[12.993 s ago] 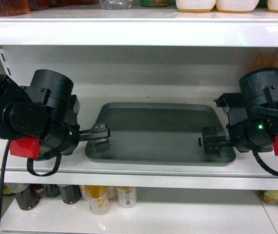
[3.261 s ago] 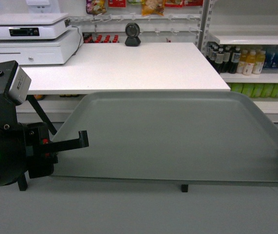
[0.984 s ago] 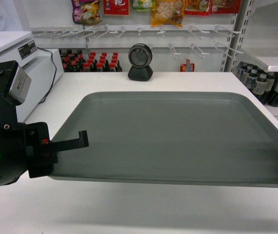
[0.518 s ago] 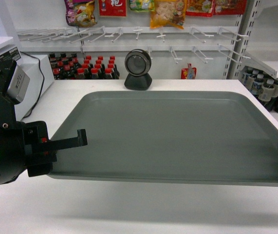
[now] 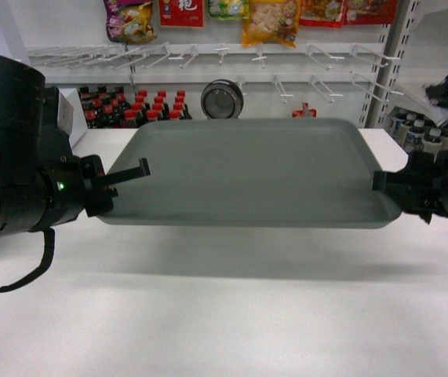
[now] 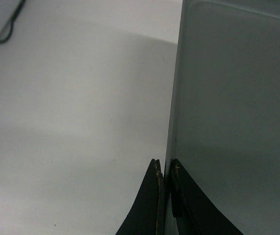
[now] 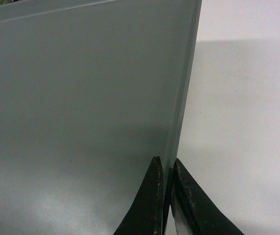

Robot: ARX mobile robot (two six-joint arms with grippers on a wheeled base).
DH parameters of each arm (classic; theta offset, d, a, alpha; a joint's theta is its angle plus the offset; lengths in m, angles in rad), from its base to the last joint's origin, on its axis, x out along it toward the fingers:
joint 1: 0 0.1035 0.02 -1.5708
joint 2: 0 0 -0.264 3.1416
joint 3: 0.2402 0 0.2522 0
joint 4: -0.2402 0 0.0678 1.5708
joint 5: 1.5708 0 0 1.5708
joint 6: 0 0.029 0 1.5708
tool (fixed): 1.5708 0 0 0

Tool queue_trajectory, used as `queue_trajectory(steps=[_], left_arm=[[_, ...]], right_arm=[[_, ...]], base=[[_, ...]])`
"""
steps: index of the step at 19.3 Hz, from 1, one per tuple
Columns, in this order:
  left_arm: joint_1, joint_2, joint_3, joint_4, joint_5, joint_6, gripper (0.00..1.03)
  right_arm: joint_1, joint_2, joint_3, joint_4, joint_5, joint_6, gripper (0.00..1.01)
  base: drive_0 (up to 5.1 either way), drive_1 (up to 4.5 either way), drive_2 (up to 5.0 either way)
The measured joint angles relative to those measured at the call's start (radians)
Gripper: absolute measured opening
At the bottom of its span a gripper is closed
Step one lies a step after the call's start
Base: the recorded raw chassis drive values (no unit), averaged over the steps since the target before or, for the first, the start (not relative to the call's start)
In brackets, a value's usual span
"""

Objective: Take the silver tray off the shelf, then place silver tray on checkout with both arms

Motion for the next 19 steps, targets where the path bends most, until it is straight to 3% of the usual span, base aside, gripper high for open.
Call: queue_trajectory(steps=[2,7,8,9,10,11,13,14,15,16,17,19], left_arm=[[0.005,0.065,0.016,0.019,0.026,-0.014,0.03],[-0.021,0.225,0.08,0.03,0.051,-0.045,0.03],[-0.037,0.258,0.097,0.046,0.037,-0.045,0.03],[-0.044,0.273,0.119,0.051,0.019,-0.102,0.31],[-0.048,0.132,0.066,0.05,0.006,-0.147,0.6],[-0.055,-0.055,0.004,0.083,-0.08,-0.157,0.77],[-0.056,-0.158,-0.013,0.096,-0.137,-0.157,0.91],[-0.056,-0.179,-0.007,0.103,-0.142,-0.156,0.99],[-0.055,-0.161,-0.015,0.143,-0.133,-0.134,0.97],[-0.034,-0.117,-0.108,0.368,-0.052,-0.019,0.85],[-0.024,-0.116,-0.17,0.441,-0.026,0.053,0.79],[-0.014,-0.125,-0.225,0.494,-0.016,0.114,0.74]], right_arm=[[0.0,0.078,0.035,0.014,-0.005,0.0,0.03],[-0.002,0.245,0.098,0.027,0.032,-0.068,0.03],[-0.005,0.284,0.101,0.048,0.045,-0.136,0.09],[-0.005,0.284,0.081,0.097,-0.008,-0.203,0.4],[-0.039,0.18,0.036,0.141,-0.079,-0.182,0.67],[-0.073,0.069,0.026,0.146,-0.148,-0.151,0.84],[-0.085,0.038,0.037,0.175,-0.138,-0.134,0.99],[-0.063,0.082,-0.015,0.407,0.003,-0.14,0.92],[-0.047,0.091,-0.121,0.557,0.164,-0.146,0.81],[-0.035,0.072,-0.248,0.682,0.272,-0.155,0.69],[-0.042,0.045,-0.286,0.715,0.301,-0.156,0.63],[-0.055,0.011,-0.313,0.735,0.315,-0.156,0.58]], base=[[0.0,0.0,0.0],[0.0,0.0,0.0],[0.0,0.0,0.0],[0.0,0.0,0.0],[0.0,0.0,0.0],[0.0,0.0,0.0],[0.0,0.0,0.0],[0.0,0.0,0.0],[0.0,0.0,0.0],[0.0,0.0,0.0],[0.0,0.0,0.0],[0.0,0.0,0.0]])
